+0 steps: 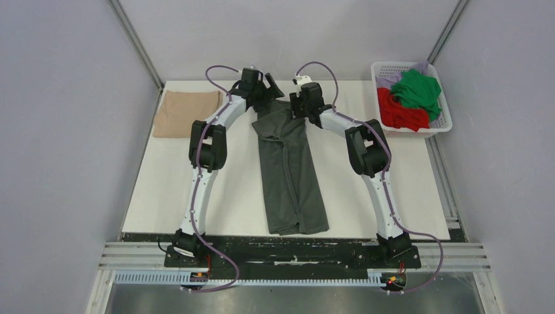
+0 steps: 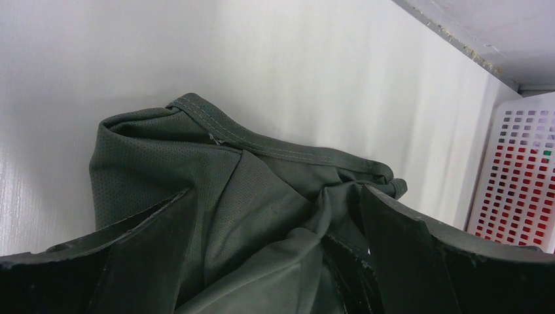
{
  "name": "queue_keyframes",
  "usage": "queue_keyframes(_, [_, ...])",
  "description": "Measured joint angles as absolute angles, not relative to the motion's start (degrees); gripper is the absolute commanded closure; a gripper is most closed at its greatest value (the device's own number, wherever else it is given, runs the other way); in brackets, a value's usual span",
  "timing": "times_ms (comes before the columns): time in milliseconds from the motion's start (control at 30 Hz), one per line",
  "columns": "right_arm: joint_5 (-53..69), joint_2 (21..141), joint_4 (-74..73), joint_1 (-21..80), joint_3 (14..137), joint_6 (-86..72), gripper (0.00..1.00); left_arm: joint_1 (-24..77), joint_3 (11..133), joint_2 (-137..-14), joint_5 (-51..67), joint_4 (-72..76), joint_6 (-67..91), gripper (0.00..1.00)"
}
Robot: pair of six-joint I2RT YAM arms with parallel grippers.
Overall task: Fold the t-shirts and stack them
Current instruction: Rotate the tshirt 80 degrees
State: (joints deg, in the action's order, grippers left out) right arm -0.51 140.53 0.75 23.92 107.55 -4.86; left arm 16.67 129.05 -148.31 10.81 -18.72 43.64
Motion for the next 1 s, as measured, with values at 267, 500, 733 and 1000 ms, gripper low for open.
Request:
queue_keyframes(267, [-1.8, 140.5, -0.2, 23.3, 107.9, -2.2, 0.84, 16.7, 129.1, -148.3, 10.7, -18.8, 43.7, 0.0])
queue_keyframes(500, [-3.4, 140.5, -0.7, 22.9, 109.1, -1.5, 0.98, 16.7, 129.1, -148.3, 10.7, -18.8, 43.7, 0.0])
queue_keyframes(733, [-5.3, 140.6, 0.4, 21.2, 110.0, -1.4, 0.8, 16.7, 129.3, -148.4, 10.7, -19.2, 43.6, 0.0])
queue_keyframes(1000, [-4.1, 141.7, 1.2, 20.2, 110.3, -1.3, 0.29, 16.6, 130.2, -148.5, 10.9, -19.9, 43.6, 0.0])
